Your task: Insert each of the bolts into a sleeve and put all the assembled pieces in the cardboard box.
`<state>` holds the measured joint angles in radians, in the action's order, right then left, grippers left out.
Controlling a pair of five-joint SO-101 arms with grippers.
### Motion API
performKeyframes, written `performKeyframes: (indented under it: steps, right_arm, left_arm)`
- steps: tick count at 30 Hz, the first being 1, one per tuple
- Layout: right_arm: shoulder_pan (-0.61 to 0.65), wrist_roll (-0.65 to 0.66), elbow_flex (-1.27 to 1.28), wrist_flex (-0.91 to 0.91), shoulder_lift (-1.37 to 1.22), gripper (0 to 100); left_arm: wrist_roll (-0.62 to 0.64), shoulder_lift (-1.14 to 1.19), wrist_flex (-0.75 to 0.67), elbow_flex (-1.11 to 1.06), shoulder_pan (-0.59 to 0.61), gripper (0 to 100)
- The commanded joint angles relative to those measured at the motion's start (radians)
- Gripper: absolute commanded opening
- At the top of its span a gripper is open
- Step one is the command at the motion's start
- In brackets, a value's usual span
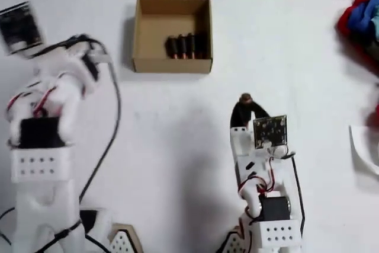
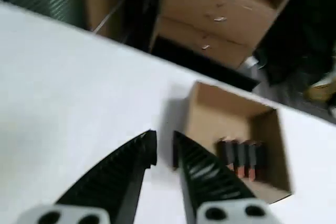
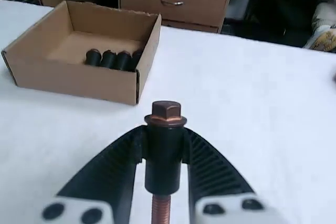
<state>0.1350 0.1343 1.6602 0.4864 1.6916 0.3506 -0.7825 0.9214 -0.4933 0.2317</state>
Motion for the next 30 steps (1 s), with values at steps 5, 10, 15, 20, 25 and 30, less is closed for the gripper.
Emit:
performKeyframes:
  steps: [5,10,15,20,25,30]
  right_arm:
    - [0.004,0.008,-0.334,0.285,-0.001,2.0]
    - [0.047,0.080,-0.479,0.351,-0.286,2.0]
    - [0.019,0.084,-0.873,0.412,-0.829,2.0]
    - [-0.025,-0.035,-1.498,0.733,-1.346,2.0]
    - [0.007,-0.135,-2.133,0.980,-1.762,1.9]
    - [0.125,-0.150,-2.611,1.064,-2.134,1.9]
  left_arm:
    - [-0.299,-0.117,0.146,-0.199,0.206,10]
    - [-0.344,-0.150,0.084,-0.321,0.305,10]
    - [-0.345,-0.149,0.005,-0.432,0.313,2]
    - [-0.344,-0.149,-0.147,-0.503,0.311,2]
    - [-0.339,-0.149,-0.276,-0.590,0.308,2]
    - [-0.341,-0.149,-0.391,-0.688,0.305,2]
